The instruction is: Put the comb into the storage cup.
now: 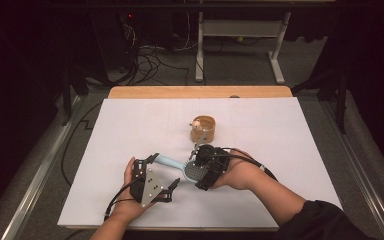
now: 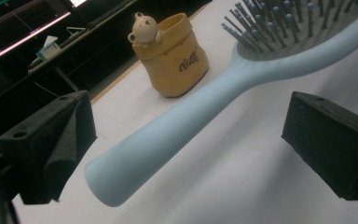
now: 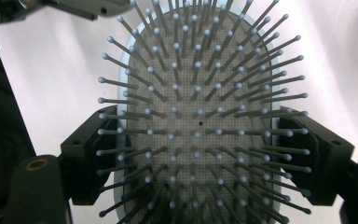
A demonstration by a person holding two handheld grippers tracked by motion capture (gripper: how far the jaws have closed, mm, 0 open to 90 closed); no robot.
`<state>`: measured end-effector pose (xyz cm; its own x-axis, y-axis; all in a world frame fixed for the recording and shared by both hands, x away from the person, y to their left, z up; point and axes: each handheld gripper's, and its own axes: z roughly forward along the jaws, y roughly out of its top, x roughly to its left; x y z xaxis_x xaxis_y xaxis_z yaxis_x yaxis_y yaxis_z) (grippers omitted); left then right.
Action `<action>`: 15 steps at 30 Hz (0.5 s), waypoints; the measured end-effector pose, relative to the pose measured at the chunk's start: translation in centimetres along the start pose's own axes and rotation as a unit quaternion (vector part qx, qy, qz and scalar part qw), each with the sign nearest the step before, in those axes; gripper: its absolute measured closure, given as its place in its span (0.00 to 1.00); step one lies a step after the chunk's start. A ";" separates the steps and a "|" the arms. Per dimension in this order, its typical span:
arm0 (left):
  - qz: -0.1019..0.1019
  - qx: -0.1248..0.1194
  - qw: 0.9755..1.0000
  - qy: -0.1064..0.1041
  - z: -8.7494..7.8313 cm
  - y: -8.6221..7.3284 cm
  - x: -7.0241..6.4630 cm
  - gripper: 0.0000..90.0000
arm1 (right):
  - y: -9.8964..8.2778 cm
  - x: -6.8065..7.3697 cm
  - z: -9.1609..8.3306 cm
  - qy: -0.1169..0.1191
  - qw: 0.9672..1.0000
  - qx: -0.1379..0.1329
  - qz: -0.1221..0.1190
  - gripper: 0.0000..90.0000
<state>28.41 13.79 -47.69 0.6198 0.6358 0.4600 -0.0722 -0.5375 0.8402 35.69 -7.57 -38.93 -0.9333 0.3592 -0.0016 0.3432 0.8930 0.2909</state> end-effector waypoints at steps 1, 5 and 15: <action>0.003 0.000 1.000 0.001 0.0 0.0 0.0 0.05 | 0.0 0.0 0.0 0.001 1.000 -0.001 0.001 0.23; 0.012 -0.001 1.000 0.009 0.0 0.0 -0.2 0.07 | 0.3 0.1 -0.3 0.000 1.000 -0.002 -0.001 0.23; 0.063 0.049 0.995 0.053 -0.2 -0.2 -0.1 0.08 | 0.6 0.2 -0.3 -0.005 1.000 -0.005 -0.005 0.23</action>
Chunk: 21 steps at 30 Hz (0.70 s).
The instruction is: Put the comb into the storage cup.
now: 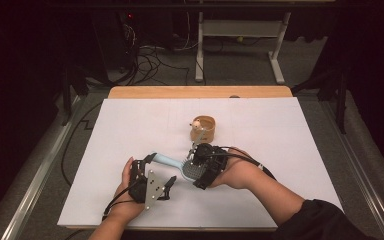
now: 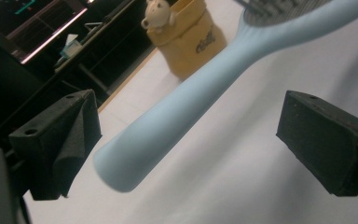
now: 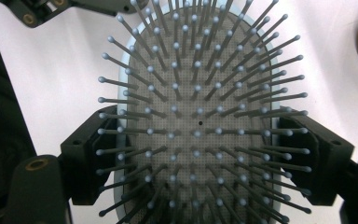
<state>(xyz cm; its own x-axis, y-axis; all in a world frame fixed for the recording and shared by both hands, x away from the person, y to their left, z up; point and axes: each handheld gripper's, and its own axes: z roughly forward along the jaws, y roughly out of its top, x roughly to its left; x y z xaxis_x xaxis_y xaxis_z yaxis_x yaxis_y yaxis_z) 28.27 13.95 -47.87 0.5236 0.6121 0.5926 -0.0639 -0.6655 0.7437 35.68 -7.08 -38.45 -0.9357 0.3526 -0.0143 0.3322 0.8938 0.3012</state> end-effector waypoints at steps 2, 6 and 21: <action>0.022 0.018 0.999 0.013 0.0 0.0 -0.2 0.08 | 0.0 0.0 0.0 -0.001 1.000 0.002 0.000 0.23; 0.052 0.031 0.998 0.032 -0.1 0.2 -0.6 0.08 | 0.2 0.0 0.2 0.000 1.000 0.000 -0.002 0.23; 0.102 0.041 0.992 0.061 -0.1 0.1 -1.3 0.09 | 0.8 0.4 0.6 0.002 1.000 -0.003 -0.012 0.23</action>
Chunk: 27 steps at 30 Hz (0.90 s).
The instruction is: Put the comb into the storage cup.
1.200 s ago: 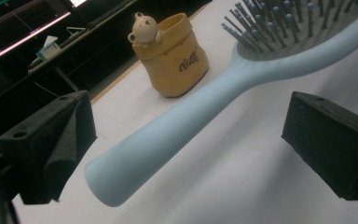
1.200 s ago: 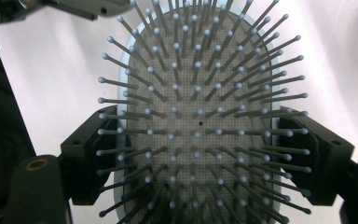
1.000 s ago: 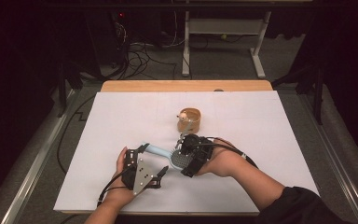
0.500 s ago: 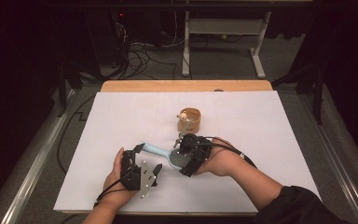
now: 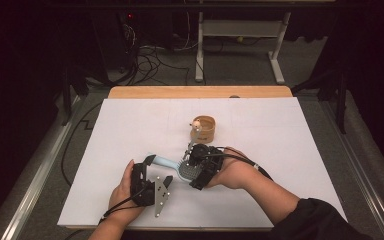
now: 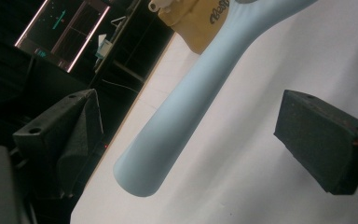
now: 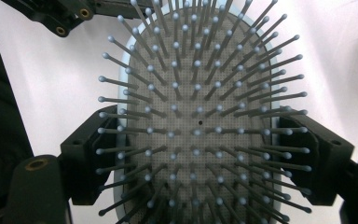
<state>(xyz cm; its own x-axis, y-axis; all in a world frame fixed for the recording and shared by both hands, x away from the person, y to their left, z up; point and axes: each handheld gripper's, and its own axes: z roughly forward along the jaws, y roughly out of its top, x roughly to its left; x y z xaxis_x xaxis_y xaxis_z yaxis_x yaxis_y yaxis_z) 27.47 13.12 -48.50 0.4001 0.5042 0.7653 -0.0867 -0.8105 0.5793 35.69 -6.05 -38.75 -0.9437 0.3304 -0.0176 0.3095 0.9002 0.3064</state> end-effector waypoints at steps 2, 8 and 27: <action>0.001 -0.001 1.000 0.002 0.0 0.0 0.0 0.11 | 0.1 0.1 0.0 0.000 1.000 0.002 -0.002 0.23; 0.009 0.000 1.000 0.008 0.0 0.0 0.0 0.13 | 0.7 0.3 0.3 0.002 1.000 0.004 -0.008 0.23; 0.017 0.002 1.000 0.002 0.1 -0.1 -0.2 0.19 | 2.1 0.9 1.2 0.020 1.000 0.003 -0.019 0.23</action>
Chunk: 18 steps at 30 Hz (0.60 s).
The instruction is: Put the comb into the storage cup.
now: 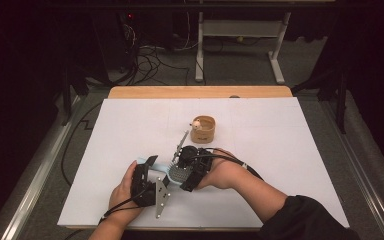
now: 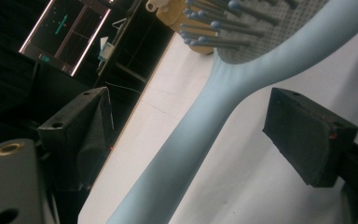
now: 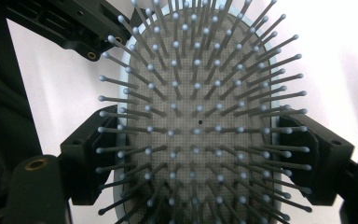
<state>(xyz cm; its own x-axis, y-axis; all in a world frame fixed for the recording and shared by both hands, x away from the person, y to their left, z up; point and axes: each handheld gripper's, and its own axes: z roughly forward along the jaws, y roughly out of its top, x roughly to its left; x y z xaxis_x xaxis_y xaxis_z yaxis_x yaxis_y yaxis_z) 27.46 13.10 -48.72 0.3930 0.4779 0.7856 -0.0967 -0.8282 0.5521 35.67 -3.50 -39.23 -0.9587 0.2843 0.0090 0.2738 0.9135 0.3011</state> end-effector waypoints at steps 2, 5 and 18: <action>0.002 0.000 1.000 -0.003 0.0 0.0 0.0 0.20 | 0.0 0.0 0.1 0.000 1.000 -0.001 -0.001 0.23; 0.004 -0.003 1.000 -0.003 0.0 0.0 -0.1 0.21 | 0.0 -0.1 0.1 -0.001 1.000 -0.001 -0.002 0.23; 0.037 -0.010 0.999 -0.017 -0.2 0.0 -0.6 0.40 | 0.1 -0.2 0.3 -0.001 1.000 -0.001 -0.003 0.23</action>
<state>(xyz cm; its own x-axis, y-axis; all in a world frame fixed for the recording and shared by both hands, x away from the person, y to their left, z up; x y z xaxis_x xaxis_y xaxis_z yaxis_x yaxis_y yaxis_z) 27.05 12.88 -49.15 0.4143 0.4058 0.8146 -0.1450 -0.8542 0.4993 35.87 -3.40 -39.46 -0.9600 0.2798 0.0057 0.2684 0.9147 0.3022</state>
